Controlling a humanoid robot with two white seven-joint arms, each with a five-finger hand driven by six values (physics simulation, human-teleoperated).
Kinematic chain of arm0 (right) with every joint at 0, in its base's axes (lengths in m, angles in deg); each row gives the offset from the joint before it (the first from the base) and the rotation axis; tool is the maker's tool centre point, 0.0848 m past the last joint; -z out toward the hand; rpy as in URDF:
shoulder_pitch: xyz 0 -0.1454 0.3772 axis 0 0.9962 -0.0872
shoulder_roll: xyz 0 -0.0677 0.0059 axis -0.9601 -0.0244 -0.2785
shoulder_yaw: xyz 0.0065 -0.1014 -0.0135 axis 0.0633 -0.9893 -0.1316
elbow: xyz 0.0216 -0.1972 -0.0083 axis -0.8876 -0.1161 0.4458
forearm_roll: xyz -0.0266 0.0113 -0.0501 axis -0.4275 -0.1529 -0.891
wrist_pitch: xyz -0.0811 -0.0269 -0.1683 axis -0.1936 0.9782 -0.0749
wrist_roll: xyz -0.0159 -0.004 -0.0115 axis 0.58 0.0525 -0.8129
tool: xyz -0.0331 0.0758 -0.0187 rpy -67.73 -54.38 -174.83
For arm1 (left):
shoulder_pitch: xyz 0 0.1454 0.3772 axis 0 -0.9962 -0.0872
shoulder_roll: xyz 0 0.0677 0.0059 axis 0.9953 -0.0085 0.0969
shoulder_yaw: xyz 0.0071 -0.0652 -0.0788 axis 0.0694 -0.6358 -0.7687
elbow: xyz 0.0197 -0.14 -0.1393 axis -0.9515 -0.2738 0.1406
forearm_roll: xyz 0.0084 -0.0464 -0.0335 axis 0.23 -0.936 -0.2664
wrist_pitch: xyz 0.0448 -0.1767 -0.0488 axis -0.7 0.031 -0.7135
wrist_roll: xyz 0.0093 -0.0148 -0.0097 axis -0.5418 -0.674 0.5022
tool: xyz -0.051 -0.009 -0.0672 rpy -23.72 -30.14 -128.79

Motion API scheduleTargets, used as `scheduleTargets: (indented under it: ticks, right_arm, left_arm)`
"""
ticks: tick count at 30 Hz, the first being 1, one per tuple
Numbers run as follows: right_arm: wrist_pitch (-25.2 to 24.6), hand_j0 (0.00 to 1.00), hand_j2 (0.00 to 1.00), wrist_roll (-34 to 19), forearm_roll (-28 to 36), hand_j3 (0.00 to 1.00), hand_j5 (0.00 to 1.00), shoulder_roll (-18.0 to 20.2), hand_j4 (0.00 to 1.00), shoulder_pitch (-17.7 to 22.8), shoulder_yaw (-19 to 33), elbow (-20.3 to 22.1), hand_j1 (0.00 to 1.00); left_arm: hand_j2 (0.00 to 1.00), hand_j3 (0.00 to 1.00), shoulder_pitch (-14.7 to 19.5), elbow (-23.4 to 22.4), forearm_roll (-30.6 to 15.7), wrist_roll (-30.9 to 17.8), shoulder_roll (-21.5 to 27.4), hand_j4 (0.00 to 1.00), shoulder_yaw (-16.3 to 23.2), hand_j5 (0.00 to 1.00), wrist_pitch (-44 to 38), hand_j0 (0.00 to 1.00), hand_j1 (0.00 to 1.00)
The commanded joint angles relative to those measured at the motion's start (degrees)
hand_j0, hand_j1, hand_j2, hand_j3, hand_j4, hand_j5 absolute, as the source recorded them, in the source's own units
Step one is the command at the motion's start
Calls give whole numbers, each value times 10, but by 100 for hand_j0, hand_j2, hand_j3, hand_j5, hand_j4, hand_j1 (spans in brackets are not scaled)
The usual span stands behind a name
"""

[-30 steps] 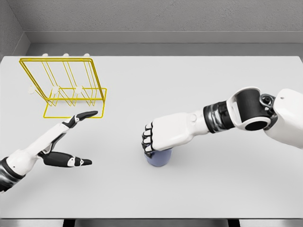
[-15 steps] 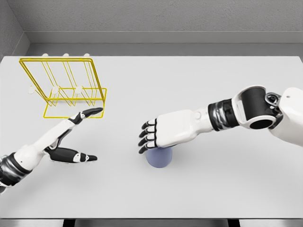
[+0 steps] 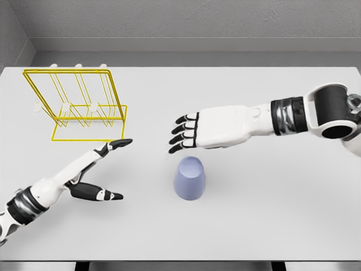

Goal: Place the cup on the cup holder with both arms

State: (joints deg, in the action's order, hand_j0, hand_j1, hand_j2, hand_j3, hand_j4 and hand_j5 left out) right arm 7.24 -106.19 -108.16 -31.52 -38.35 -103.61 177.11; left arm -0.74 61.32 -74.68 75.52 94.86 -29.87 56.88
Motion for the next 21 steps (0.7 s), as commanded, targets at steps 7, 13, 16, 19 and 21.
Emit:
scheduleTargets:
  ticks: [7, 13, 16, 19, 21]
  right_arm:
    - [-2, 100, 100, 0, 111, 100, 100, 58, 100, 104, 238, -71, 100]
    - [-2, 100, 100, -1, 208, 100, 100, 73, 100, 199, 312, -84, 100]
    - [-2, 100, 100, -1, 224, 100, 100, 53, 100, 285, 373, -85, 100]
    - [-2, 100, 100, 0, 225, 100, 100, 35, 100, 301, 385, -85, 100]
    - [-2, 100, 100, 0, 223, 100, 100, 31, 100, 317, 413, -90, 100]
  left_arm:
    - [100, 100, 27, 19, -98, 0, 0, 100, 39, 100, 0, 100, 100]
    - [100, 100, 69, 27, -155, 0, -10, 100, 92, 100, 0, 100, 100]
    - [100, 100, 79, 26, -154, 0, -25, 100, 93, 100, 0, 100, 100]
    - [100, 100, 95, 23, -149, -1, -36, 100, 106, 100, 0, 100, 100]
    - [100, 100, 105, 21, -147, -1, -43, 100, 109, 100, 0, 100, 100]
